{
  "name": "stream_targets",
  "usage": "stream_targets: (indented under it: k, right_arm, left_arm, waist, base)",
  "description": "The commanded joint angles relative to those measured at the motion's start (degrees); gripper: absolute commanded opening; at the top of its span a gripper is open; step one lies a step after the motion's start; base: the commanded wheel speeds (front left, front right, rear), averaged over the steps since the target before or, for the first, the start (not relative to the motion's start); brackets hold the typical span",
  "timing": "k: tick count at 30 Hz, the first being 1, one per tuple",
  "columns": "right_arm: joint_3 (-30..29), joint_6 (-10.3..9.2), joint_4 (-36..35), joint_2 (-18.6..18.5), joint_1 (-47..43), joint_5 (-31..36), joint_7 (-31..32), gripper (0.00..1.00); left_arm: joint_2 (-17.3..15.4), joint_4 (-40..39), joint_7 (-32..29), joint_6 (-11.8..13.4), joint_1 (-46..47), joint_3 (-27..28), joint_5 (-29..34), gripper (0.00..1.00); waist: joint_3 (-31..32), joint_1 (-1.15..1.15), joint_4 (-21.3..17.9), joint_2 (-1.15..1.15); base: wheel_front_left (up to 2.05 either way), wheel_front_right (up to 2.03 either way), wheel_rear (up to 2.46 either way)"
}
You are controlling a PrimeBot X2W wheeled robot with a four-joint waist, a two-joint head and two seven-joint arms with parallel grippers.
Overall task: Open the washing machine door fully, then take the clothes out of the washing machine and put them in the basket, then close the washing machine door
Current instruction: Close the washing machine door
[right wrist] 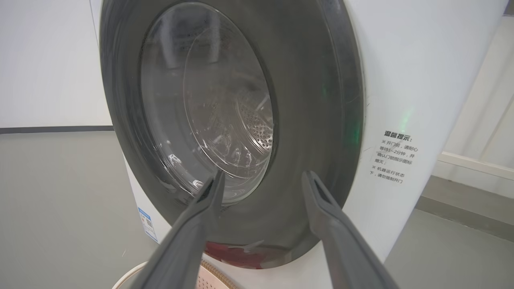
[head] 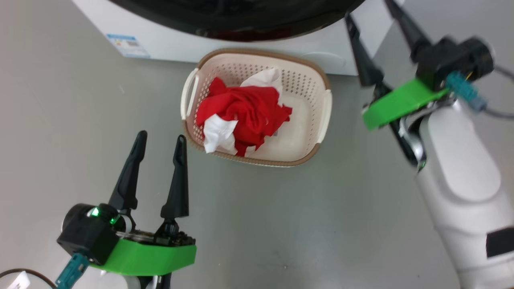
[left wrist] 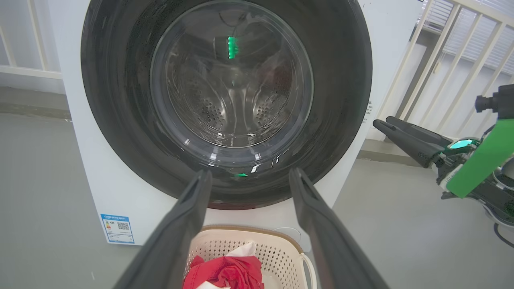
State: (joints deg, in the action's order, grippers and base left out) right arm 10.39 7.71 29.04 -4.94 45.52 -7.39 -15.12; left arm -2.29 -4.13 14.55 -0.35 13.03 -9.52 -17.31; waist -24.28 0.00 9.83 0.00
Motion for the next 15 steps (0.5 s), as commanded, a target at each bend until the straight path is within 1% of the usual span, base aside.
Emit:
stream_targets:
  k: [1, 7, 8, 15]
  right_arm:
    - [1.4, -0.22, -2.7, 1.5, -2.8, -0.4, 0.1, 1.0]
    - [2.2, -0.22, -8.1, 1.9, -12.6, -0.7, 0.1, 1.0]
    - [2.2, -0.22, -8.1, 1.9, -12.6, -0.7, 0.1, 1.0]
    - [1.5, -0.22, -12.3, 2.0, -23.7, -0.7, 0.1, 1.0]
  left_arm:
    - [-0.6, -0.8, 0.4, 0.5, -0.6, 2.0, 0.1, 1.0]
    - [-0.6, 0.1, 0.4, 0.1, -1.6, 2.5, 0.5, 1.0]
    - [-0.6, 0.1, 0.4, 0.1, -1.6, 2.5, 0.5, 1.0]
    - [-0.6, 1.2, 0.4, 0.2, -3.6, 3.3, 1.2, 1.0]
  waist:
    - [2.4, 0.0, -2.3, 0.0]
    - [6.0, 0.0, -4.7, 0.0]
    - [6.0, 0.0, -4.7, 0.0]
    - [10.8, 0.0, -7.5, 0.0]
  base:
    - [0.0, 0.0, 0.0]
    - [0.0, 0.0, 0.0]
    - [0.0, 0.0, 0.0]
    - [0.0, 0.0, 0.0]
